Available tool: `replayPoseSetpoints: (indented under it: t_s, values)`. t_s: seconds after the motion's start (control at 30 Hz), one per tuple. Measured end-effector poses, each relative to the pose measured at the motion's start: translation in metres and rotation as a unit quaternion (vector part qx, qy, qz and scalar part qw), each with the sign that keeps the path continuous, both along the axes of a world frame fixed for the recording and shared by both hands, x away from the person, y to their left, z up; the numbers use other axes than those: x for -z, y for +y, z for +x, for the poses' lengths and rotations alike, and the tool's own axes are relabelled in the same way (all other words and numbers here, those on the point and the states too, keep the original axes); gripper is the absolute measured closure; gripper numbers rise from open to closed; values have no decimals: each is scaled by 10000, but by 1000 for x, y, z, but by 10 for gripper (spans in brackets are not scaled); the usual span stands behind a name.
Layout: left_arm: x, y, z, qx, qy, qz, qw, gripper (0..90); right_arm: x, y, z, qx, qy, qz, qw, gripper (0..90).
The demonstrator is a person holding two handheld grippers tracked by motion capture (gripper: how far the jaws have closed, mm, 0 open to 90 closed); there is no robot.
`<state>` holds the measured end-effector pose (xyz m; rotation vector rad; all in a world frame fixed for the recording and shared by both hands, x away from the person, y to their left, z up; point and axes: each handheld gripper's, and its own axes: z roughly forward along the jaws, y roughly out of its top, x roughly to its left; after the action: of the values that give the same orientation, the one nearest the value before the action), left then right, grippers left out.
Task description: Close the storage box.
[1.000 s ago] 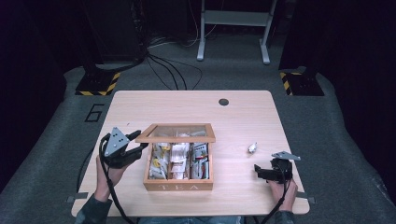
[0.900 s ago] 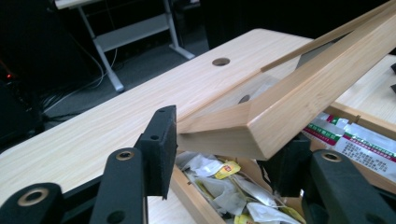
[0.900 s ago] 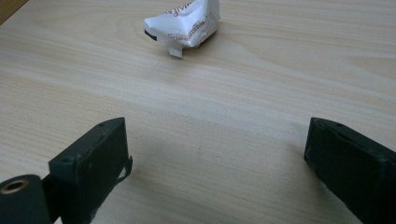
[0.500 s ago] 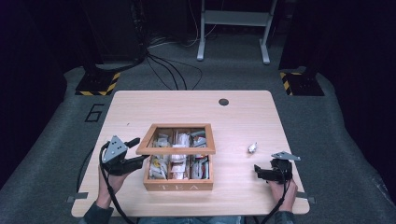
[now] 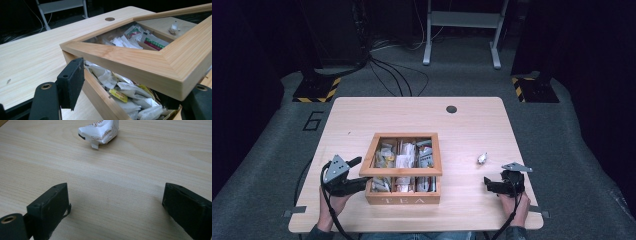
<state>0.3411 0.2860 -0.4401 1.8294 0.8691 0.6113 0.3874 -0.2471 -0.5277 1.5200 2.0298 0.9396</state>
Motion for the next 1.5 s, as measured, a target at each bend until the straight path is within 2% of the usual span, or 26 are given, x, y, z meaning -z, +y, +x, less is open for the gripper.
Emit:
replayPoseSetpoints:
  t_s: [0.13,0.37,0.57,0.67,0.77,0.8,0.87,0.93,1.03,1.07,1.17,1.27,1.3,1.4,1.5]
  values:
    - [5,3,0,-2,116,-55,9999,266,0,0,0,1,-5,-7,10000,72]
    - [22,4,-2,108,381,107,9992,234,0,0,0,-24,-28,-73,10000,72]
    - [35,5,-3,143,618,91,9979,203,0,0,0,-25,-35,-53,10000,72]
    - [39,10,-4,172,847,161,9961,154,0,0,0,-14,-12,-39,10000,74]
    - [42,19,-7,162,997,-157,9948,139,0,0,0,9,-23,-8,10000,75]
    - [43,21,-9,134,985,-244,9947,134,0,0,0,14,-17,-6,10000,75]
    - [42,24,-12,168,1060,-196,9940,90,0,0,0,23,-7,-16,10000,75]
    - [43,27,-15,210,1017,-198,9944,58,0,0,0,12,-12,-13,10000,78]
    - [50,31,-17,298,1200,77,9923,24,0,0,-1,16,-47,20,10000,88]
    - [53,31,-19,283,1216,165,9920,15,0,0,-1,12,-58,6,10000,88]
    - [59,38,-24,179,1330,105,9909,1,0,2,0,4,-27,-99,9999,87]
    - [63,52,-27,-51,1355,72,9907,0,1,3,0,2,-33,-197,9998,86]
    - [64,55,-28,-143,1310,101,9912,0,1,3,0,-11,-35,-215,9998,86]
    - [65,69,-28,-469,1342,189,9897,0,1,4,0,1,-28,-230,9997,88]
    - [67,79,-26,-677,1338,319,9882,0,1,4,0,4,-49,-241,9997,89]
